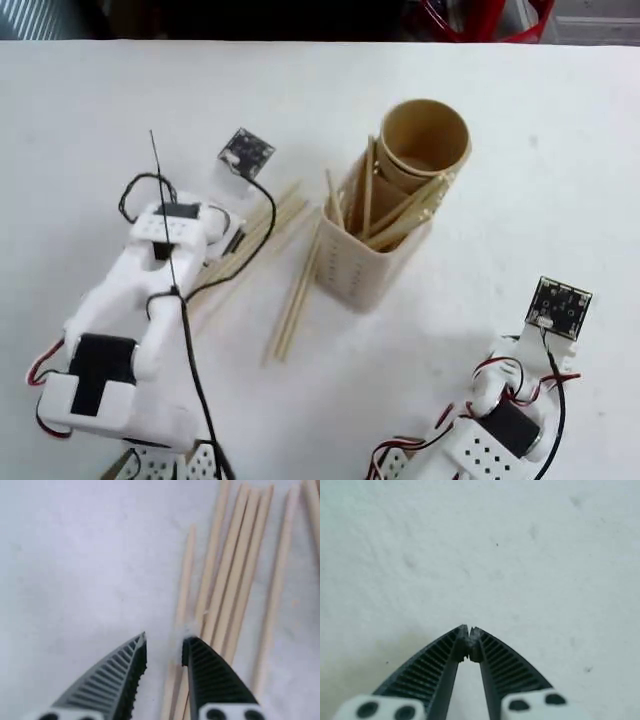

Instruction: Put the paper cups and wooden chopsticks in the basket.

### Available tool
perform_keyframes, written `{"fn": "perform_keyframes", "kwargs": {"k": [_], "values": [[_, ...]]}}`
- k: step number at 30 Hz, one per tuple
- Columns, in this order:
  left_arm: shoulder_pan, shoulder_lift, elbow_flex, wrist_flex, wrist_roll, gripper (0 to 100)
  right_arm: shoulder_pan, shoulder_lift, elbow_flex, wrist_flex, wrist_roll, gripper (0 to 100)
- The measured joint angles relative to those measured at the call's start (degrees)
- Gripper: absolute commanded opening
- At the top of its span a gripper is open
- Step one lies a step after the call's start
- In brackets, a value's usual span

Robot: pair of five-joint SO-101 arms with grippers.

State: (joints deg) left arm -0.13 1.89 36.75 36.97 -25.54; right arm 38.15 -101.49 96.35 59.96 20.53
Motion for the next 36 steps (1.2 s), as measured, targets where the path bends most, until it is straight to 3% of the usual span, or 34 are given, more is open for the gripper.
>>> {"fn": "perform_keyframes", "kwargs": {"k": [10, 15, 21, 36], "values": [[-0.35, 12.13, -13.1, 9.23, 0.0, 11, 0.0, 0.0, 0.0, 0.0, 0.0, 1.8], [-0.09, 13.36, -15.03, 10.99, 0.0, 3, 0.0, 0.0, 0.0, 0.0, 0.0, 1.8], [-2.02, 13.98, -17.23, 14.86, 1.85, 3, 0.09, 0.0, 0.0, 0.0, 0.0, 1.8], [-2.46, 12.84, -18.55, 15.82, 2.46, 2, 0.09, 0.0, 0.0, 0.0, 0.0, 1.8]]}}
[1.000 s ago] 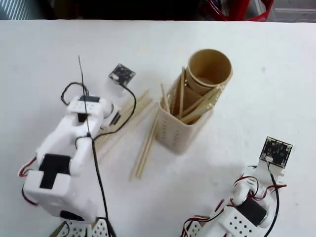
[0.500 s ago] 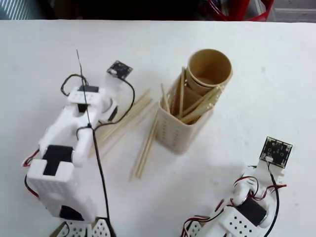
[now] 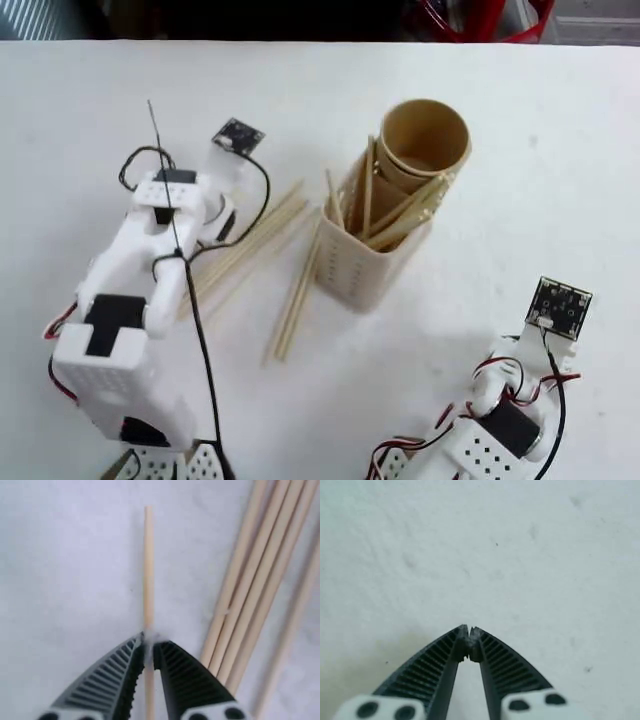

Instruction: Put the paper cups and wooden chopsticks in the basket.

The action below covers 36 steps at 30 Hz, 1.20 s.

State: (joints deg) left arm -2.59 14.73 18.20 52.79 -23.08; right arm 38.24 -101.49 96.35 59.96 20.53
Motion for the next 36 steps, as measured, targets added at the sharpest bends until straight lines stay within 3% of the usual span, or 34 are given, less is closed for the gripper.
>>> {"fn": "perform_keyframes", "kwargs": {"k": [7, 15, 19, 27, 36], "values": [[2.64, -18.2, -0.26, 1.41, 2.81, 2, 0.0, 0.0, 0.0, 0.0, 0.0, 1.8], [17.41, -49.58, -0.35, 3.6, 6.68, 2, -0.09, 0.0, 0.0, 0.0, 0.0, 1.8], [27.08, -60.75, -0.53, -0.18, 6.95, 2, -0.09, 0.0, 0.0, 0.0, 0.0, 1.8], [39.38, -61.89, -0.88, -15.82, 7.47, 2, 0.0, 0.0, 0.0, 0.0, 0.0, 1.8], [41.23, -49.58, -0.79, -25.76, 9.76, 3, -0.09, 0.0, 0.0, 0.0, 0.0, 1.8]]}}
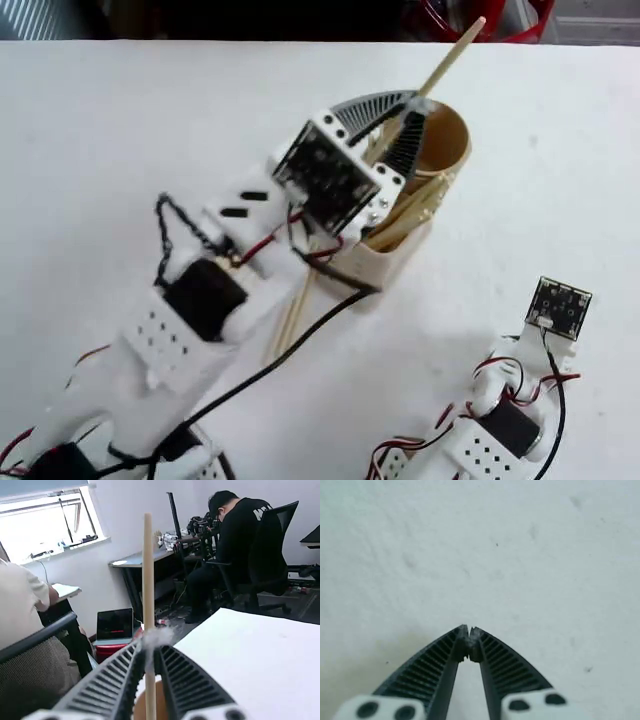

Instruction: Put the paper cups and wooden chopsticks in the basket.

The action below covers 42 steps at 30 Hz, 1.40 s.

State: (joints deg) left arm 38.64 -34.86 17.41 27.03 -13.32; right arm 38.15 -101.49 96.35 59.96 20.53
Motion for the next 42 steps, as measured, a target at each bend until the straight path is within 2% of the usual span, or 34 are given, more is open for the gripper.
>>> {"fn": "perform_keyframes", "kwargs": {"k": [8, 14, 17, 25, 30, 33, 35, 36, 39, 42], "values": [[0.0, 4.4, -3.52, 1.49, 5.1, 3, 0.0, 0.0, 0.0, 0.0, 0.0, 1.8], [0.0, 4.57, -5.19, 4.22, 10.46, 13, 0.0, 0.0, 0.0, 0.0, 0.0, 1.8], [0.0, 4.57, -5.19, 4.48, 12.66, 11, 0.0, 0.0, 0.0, 0.0, 0.0, 1.8], [-1.49, 4.57, -5.19, 4.48, 13.1, 11, 0.0, 0.0, 0.0, 0.0, 0.0, 1.8], [-9.49, 4.57, -5.19, 12.13, 13.36, 11, 0.09, 0.0, 0.0, 0.0, 0.0, 1.8], [-17.93, 4.66, -5.19, 20.04, 13.36, 10, 0.09, 0.0, 0.0, 0.0, 0.0, 1.8], [-24.35, 5.1, -5.01, 24.0, 13.36, 4, 0.0, 0.0, 0.0, 0.0, 0.0, 1.8], [-27.52, 5.54, -4.13, 24.26, 13.36, 1, 0.0, 0.0, 0.0, 0.0, 0.0, 1.8], [-34.55, 8.62, 2.11, 21.54, 13.36, 5, 0.09, 0.0, 0.0, 0.0, 0.0, 1.8], [-37.01, 14.86, 9.76, 16.09, 13.36, 5, 0.0, 0.0, 0.0, 0.0, 0.0, 1.8]]}}
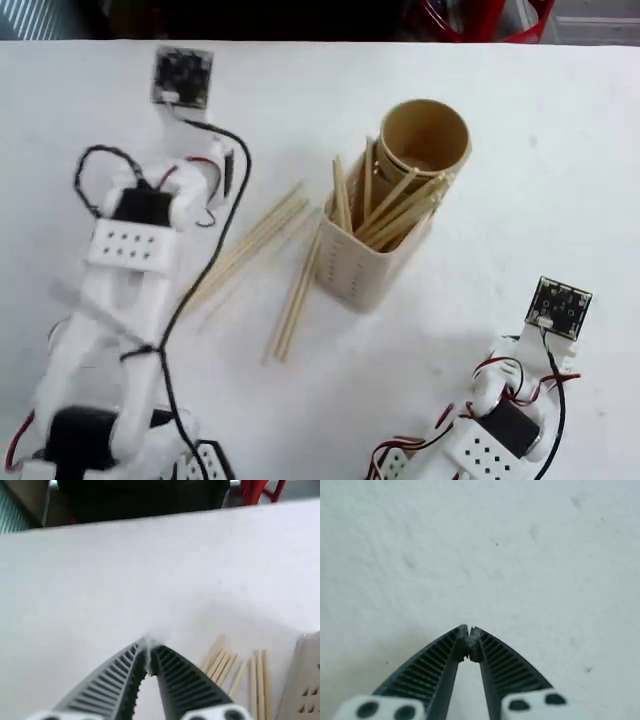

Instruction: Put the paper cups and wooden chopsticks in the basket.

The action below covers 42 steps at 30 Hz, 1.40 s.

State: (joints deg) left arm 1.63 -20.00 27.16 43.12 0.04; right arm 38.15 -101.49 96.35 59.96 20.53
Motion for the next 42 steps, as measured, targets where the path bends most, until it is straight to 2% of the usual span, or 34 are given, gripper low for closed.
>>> {"fn": "perform_keyframes", "kwargs": {"k": [3, 5, 11, 15, 24, 32, 36, 42], "values": [[0.7, 8.88, 1.85, -3.08, -0.62, 9, 0.09, 0.0, 0.0, 0.0, 0.0, 1.8], [1.23, 15.3, 0.18, -2.2, -4.48, 10, 0.0, 0.0, 0.0, 0.0, 0.0, 1.8], [2.46, 30.51, -12.04, 10.9, -15.38, 10, 0.0, 0.0, 0.0, 0.0, 0.0, 1.8], [3.78, 36.57, -16.53, 14.42, -19.6, 10, 0.0, 0.0, 0.0, 0.0, 0.0, 1.8], [4.13, 46.51, -24.44, 15.3, -20.4, 10, 0.09, 0.0, 0.0, 0.0, 0.0, 1.8], [3.87, 52.92, -32.79, 21.01, -18.9, 10, 0.09, 0.0, 0.0, 0.0, 0.0, 1.8], [3.87, 55.38, -36.75, 24.26, -17.58, 2, 0.0, 0.0, 0.0, 0.0, 0.0, 1.8], [4.04, 56.44, -38.59, 25.23, -17.14, 2, 0.09, 0.0, 0.0, 0.0, 0.0, 1.8]]}}
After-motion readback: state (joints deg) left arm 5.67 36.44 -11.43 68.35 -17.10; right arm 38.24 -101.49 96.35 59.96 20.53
